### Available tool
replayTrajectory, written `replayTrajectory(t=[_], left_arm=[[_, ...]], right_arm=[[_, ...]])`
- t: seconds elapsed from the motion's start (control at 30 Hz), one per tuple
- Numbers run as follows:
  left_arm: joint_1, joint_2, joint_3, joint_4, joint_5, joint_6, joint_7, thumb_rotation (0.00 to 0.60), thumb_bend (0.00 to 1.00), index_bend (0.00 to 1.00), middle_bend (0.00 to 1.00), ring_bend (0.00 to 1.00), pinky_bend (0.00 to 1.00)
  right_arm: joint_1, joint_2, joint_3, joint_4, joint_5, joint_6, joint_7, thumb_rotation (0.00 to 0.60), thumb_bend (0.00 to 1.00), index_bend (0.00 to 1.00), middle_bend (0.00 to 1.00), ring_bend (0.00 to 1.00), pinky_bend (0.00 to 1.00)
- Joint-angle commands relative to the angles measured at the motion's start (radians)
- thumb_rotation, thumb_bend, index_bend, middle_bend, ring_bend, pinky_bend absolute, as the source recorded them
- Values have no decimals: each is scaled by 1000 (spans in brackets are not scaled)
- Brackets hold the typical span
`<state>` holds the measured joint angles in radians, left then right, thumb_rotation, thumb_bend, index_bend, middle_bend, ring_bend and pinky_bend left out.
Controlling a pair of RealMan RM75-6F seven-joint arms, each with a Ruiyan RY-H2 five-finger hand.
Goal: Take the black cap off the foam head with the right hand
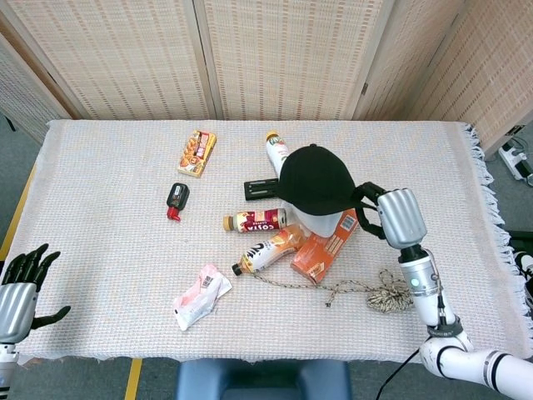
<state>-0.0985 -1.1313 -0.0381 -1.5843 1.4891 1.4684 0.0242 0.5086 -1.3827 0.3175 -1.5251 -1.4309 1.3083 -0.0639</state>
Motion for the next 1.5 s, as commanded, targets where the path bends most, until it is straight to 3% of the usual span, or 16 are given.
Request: replayTrajectory(t=[0.03, 0.57, 0.8, 1.03, 1.5], left_arm=[[-2, 1, 1, -1, -1, -4, 2, 600, 78, 164, 74, 96, 107], [-20, -5, 1, -9, 7, -25, 16, 600, 78, 150, 74, 91, 107], [-21, -4, 2, -12, 5, -27, 20, 600, 78, 143, 73, 87, 107], [-23, -3, 2, -10, 6, -28, 16, 600, 78, 143, 73, 86, 107], [-23, 0, 12, -9, 30, -19, -3, 600, 78, 144, 73, 86, 108]], right_arm=[[13, -4, 20, 21, 18, 4, 3, 600, 770, 755, 649, 940, 1000], [166, -47, 140, 233, 163, -93, -44, 600, 779, 774, 659, 949, 1000], [244, -79, 158, 374, 211, -154, -78, 600, 783, 775, 659, 949, 1000], [221, -17, 111, 406, 200, -158, -129, 600, 785, 776, 659, 949, 1000], [-21, 254, -47, 127, 135, -69, -82, 600, 783, 786, 665, 949, 1000]])
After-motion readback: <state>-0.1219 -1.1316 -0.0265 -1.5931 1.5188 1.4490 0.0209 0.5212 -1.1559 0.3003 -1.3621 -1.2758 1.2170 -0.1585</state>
